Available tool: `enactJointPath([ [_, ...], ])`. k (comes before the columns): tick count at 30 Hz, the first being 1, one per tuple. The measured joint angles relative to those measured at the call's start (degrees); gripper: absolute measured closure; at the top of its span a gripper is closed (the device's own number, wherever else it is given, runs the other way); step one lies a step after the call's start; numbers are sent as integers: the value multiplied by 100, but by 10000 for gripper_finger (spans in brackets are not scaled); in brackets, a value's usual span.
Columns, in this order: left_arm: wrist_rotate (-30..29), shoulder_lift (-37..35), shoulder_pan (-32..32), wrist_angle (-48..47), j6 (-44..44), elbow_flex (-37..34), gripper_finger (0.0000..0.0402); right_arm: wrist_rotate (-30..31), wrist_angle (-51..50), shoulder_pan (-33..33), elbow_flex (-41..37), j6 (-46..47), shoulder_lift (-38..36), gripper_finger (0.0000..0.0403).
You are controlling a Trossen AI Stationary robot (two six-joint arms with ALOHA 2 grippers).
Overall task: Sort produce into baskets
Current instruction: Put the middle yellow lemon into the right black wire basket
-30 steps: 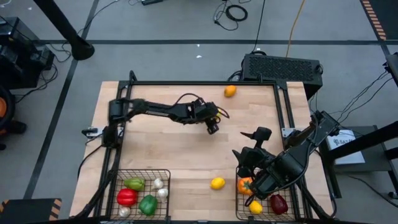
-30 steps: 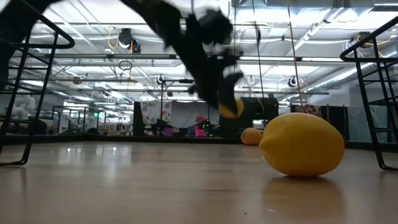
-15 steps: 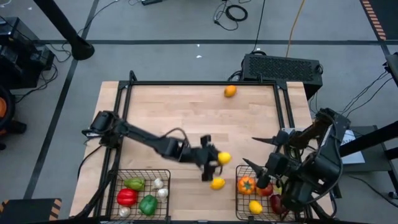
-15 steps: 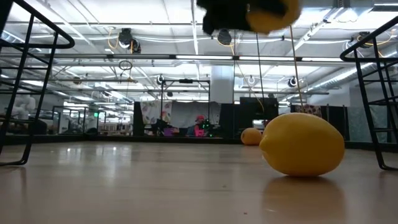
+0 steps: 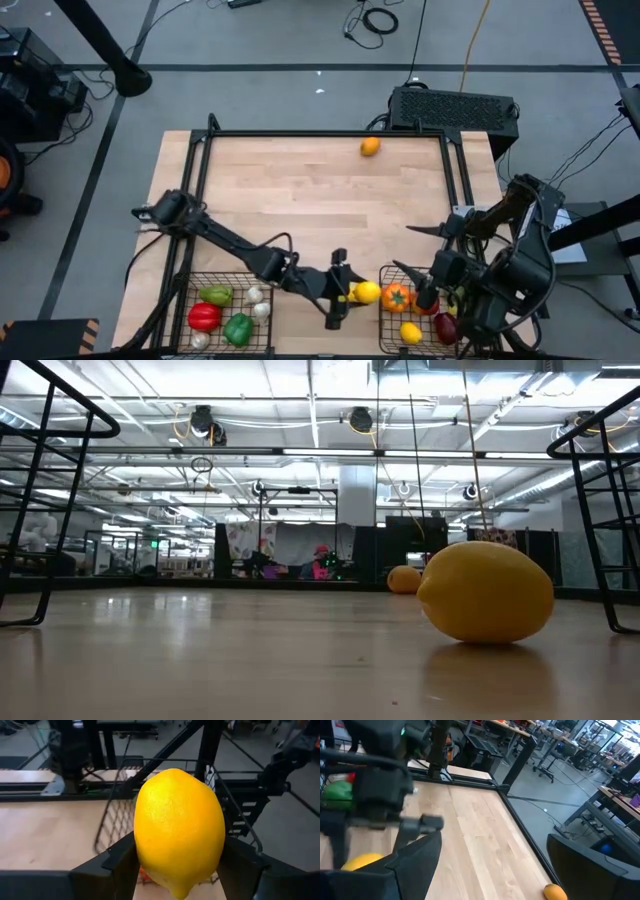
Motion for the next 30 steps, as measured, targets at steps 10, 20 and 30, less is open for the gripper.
enactJointPath([
  [10,397,1238,27,-10,-1,1425,178,104,0,0,0,-34,0,50],
  [20,533,2141,78,-218,-19,2302,176,100,0,0,-2,-31,0,50],
  [30,850,2134,248,-295,-172,2320,133,20,6,0,-7,7,0,50],
])
